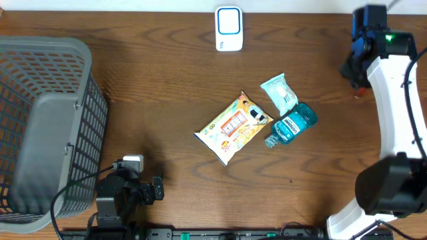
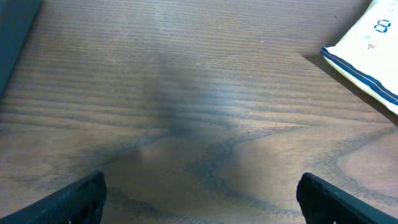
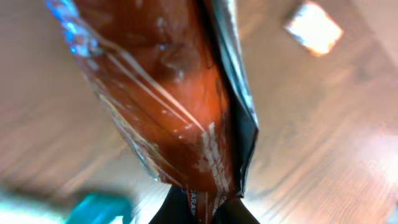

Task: Scan the item barcode
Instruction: 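Carry the red bar to the right table edge and release it, then move the empty right gripper back toward the green packet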

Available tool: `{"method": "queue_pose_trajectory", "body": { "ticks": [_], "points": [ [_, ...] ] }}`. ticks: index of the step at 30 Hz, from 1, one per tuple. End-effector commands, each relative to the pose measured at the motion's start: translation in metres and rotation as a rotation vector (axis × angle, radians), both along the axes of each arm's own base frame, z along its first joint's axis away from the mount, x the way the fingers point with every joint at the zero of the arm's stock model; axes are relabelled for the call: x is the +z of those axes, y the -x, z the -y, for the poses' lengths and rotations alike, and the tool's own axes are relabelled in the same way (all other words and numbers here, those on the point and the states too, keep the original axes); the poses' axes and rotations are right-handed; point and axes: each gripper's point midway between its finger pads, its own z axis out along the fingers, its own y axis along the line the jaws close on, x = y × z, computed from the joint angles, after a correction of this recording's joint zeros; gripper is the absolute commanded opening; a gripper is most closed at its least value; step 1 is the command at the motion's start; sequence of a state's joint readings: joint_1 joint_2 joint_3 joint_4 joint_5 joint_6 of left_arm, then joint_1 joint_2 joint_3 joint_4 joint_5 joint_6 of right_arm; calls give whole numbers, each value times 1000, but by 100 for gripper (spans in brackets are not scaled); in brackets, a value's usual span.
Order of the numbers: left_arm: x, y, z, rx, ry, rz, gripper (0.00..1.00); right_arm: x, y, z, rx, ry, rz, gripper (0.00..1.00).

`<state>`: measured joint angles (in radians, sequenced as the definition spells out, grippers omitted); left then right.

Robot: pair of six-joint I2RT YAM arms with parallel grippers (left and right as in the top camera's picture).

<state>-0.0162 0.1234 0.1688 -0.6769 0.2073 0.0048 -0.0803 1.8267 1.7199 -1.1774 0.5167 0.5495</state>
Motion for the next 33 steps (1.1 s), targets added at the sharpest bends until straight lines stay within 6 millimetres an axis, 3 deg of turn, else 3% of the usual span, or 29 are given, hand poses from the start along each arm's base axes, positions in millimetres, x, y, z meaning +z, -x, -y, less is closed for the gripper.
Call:
{"method": "queue_pose_trajectory", "body": {
  "ticks": [1, 5, 9, 16, 17, 19, 22, 24, 29, 33],
  "points": [
    [-4, 2, 0, -8, -7, -15, 98, -22, 25, 58, -198, 156, -16, 1],
    [-4, 2, 0, -8, -7, -15, 98, -62, 43, 106, -329, 175, 32, 1],
    [-4, 2, 0, -8, -7, -15, 98, -88, 60, 149, -387, 192, 76, 1],
    [-4, 2, 0, -8, -7, -15, 98, -97, 106, 208, -554, 223, 117, 2],
    [-4, 2, 0, -8, -7, -15, 98, -95, 110, 216, -570, 228, 125, 8],
    [-4, 2, 0, -8, -7, -14, 98, -90, 114, 226, -563, 235, 121, 31],
    [-4, 2, 0, -8, -7, -15, 98, -77, 101, 232, -485, 202, 131, 68],
    [-4, 2, 0, -8, -7, -15, 98, -66, 89, 228, -454, 161, 175, 86],
    [-4, 2, 0, -8, -7, -14, 98, -20, 52, 206, -343, 59, 314, 99],
    [-4, 2, 0, -8, -7, -14, 98, 18, 55, 196, -331, 95, 364, 99]
  ]
}}
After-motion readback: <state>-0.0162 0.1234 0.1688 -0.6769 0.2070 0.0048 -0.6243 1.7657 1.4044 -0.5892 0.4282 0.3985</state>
